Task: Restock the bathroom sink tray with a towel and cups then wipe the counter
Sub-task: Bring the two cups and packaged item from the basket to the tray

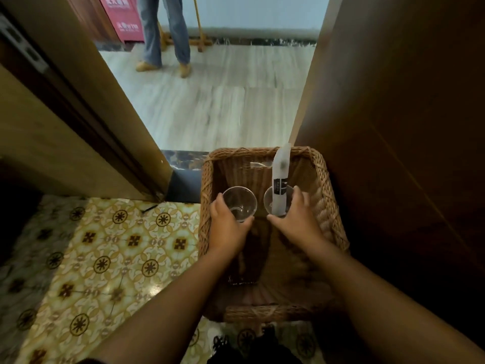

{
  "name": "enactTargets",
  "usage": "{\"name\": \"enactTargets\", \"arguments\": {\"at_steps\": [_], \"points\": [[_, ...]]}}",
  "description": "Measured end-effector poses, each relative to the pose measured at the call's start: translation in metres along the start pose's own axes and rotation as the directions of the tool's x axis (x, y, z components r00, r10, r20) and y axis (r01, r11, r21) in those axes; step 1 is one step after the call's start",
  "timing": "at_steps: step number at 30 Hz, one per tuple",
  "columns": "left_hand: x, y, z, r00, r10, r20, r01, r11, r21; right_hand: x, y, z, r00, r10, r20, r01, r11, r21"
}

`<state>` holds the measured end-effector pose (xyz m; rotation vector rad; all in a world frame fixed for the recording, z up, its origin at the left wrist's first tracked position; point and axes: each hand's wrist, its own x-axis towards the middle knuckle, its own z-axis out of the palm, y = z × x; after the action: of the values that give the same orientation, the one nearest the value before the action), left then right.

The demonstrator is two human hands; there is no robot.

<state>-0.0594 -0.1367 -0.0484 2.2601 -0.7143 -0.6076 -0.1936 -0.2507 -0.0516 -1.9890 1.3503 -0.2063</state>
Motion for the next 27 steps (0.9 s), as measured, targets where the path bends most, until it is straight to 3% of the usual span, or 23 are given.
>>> {"name": "enactTargets", "arguments": {"at_steps": [4, 12, 18, 27], "points": [[-0.016, 0.015, -0.060, 0.995, 0.096, -0.042, -0.096, 0.995, -0.002, -0.024, -0.044, -0.036, 0.991, -0.133, 0.005, 0.134, 0.990, -0.053], [-0.041, -0.012, -0.152, 0.969, 0.027, -0.247, -0.047, 0.996, -0.076, -0.059, -0.142, -0.026, 0.914, -0.373, 0.158, 0.381, 0.925, -0.020], [-0.053, -0.074, -0.228, 0.912, -0.116, -0.394, 0.067, 0.988, -0.137, -0.075, -0.230, 0.034, 0.799, -0.525, 0.294, 0.554, 0.832, -0.022], [-0.044, -0.203, -0.362, 0.821, -0.252, -0.512, 0.185, 0.966, -0.179, -0.101, -0.372, 0.182, 0.693, -0.588, 0.416, 0.638, 0.770, 0.025]]}}
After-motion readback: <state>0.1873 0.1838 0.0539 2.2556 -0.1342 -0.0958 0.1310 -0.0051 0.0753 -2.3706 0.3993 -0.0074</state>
